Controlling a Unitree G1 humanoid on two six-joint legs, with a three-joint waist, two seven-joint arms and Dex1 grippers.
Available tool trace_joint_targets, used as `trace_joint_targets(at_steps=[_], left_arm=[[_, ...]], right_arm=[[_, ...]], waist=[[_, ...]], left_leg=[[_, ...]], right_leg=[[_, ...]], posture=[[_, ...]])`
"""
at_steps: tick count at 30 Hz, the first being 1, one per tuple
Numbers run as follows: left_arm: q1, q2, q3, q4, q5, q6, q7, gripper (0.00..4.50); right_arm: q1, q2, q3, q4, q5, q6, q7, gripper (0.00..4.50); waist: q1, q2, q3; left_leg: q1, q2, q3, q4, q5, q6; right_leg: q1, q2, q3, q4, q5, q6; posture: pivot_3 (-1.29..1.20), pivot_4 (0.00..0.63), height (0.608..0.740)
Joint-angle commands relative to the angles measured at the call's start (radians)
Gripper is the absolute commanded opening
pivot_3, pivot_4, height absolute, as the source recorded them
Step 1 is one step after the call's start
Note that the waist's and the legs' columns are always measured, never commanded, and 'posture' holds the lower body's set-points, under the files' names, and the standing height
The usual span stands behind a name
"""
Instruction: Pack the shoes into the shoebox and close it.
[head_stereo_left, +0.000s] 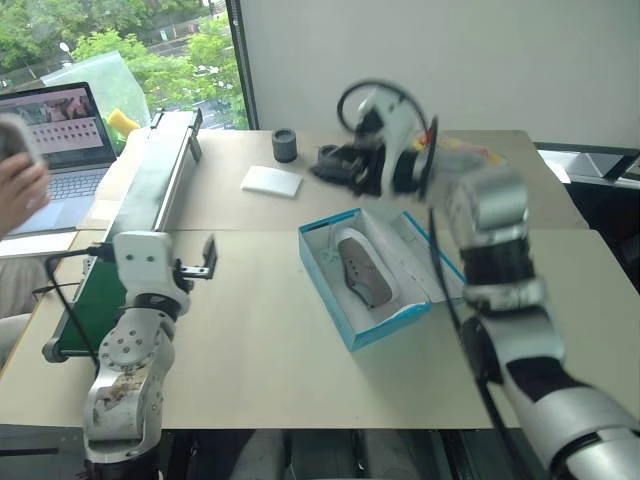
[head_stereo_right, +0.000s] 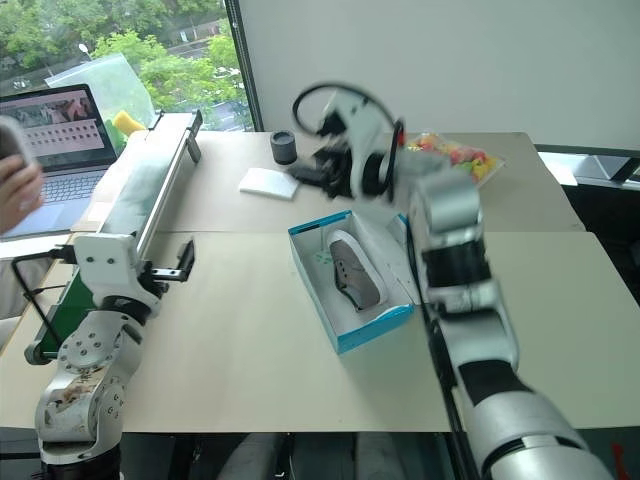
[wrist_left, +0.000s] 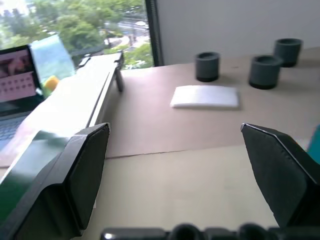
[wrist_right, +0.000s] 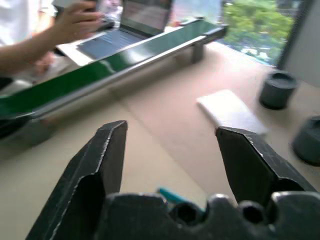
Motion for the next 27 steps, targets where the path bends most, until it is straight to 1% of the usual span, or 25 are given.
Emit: trace_joint_targets(at_steps=[1,3,4,6,10,12,13,14,16,27], left_arm=[[0.022,-0.011,0.091,0.005,-0.022,0.004,0.015,4.50],[0.039,-0.004,0.141,0.029,-0.047,0.009,-0.003,4.50],[0.057,0.018,0.159,0.044,-0.052,0.008,-0.029,4.50],[0.085,0.059,0.181,0.071,-0.054,0.006,-0.069,4.50],[0.123,0.101,0.227,0.112,-0.087,0.005,-0.122,4.50],[0.139,0.112,0.242,0.131,-0.094,-0.001,-0.136,4.50],[0.148,0.118,0.248,0.142,-0.096,-0.010,-0.146,4.50],[0.155,0.120,0.254,0.151,-0.099,-0.019,-0.153,4.50],[0.160,0.116,0.263,0.161,-0.103,-0.028,-0.157,4.50],[0.167,0.129,0.248,0.210,-0.069,-0.064,-0.146,4.50]], right_arm=[[0.134,0.029,0.045,-0.231,0.020,-0.038,-0.044,3.41],[0.223,0.049,0.104,-0.246,-0.035,-0.109,-0.082,3.41],[0.260,0.064,0.124,-0.241,-0.055,-0.135,-0.105,3.41],[0.301,0.086,0.145,-0.246,-0.064,-0.161,-0.128,3.41],[0.360,0.102,0.196,-0.254,-0.100,-0.202,-0.156,3.41],[0.382,0.107,0.217,-0.250,-0.113,-0.221,-0.165,3.92],[0.394,0.111,0.226,-0.241,-0.119,-0.235,-0.170,4.09],[0.407,0.115,0.235,-0.220,-0.129,-0.258,-0.174,4.47],[0.423,0.134,0.223,-0.186,-0.125,-0.276,-0.183,4.47],[0.406,0.110,0.264,-0.128,-0.155,-0.376,-0.118,4.47]], waist=[[0.002,0.000,0.000],[0.002,0.000,0.000],[0.001,0.000,0.000],[-0.002,0.000,0.000],[-0.001,-0.001,-0.001],[-0.001,-0.001,-0.001],[-0.001,-0.001,-0.001],[-0.001,-0.001,-0.001],[-0.001,-0.001,-0.001],[-0.002,-0.001,-0.001]], left_leg=[[0.000,0.000,0.000,0.001,0.000,0.000],[0.002,0.000,-0.001,0.002,0.000,0.000],[0.003,0.000,-0.001,0.002,0.000,0.000],[0.007,0.000,0.000,0.001,0.000,0.000],[0.006,0.000,0.000,0.001,0.001,-0.001],[0.006,0.001,0.000,0.001,0.001,-0.001],[0.006,0.002,0.000,0.001,0.000,-0.001],[0.006,0.002,0.000,0.000,0.000,-0.001],[0.006,0.002,0.000,0.000,0.000,-0.001],[0.007,0.003,0.000,0.000,0.000,-0.001]], right_leg=[[0.000,0.000,0.000,0.000,0.000,0.001],[0.002,0.000,0.000,0.000,0.001,0.001],[0.002,0.001,0.000,0.000,0.002,0.000],[0.005,0.002,0.000,0.000,0.002,0.000],[0.004,0.003,0.000,0.000,0.003,-0.001],[0.004,0.003,0.000,0.000,0.003,-0.001],[0.004,0.003,0.000,0.000,0.003,-0.001],[0.004,0.003,0.000,-0.001,0.003,-0.001],[0.003,0.003,0.001,-0.001,0.003,-0.001],[0.004,0.003,0.001,-0.001,0.003,-0.001]], posture=[[0.00,0.150,0.740],[0.00,0.150,0.740],[0.00,0.150,0.740],[0.00,0.150,0.740],[0.00,0.150,0.740],[0.00,0.150,0.740],[0.00,0.150,0.740],[0.00,0.150,0.740],[0.00,0.150,0.740],[0.00,0.150,0.740]])
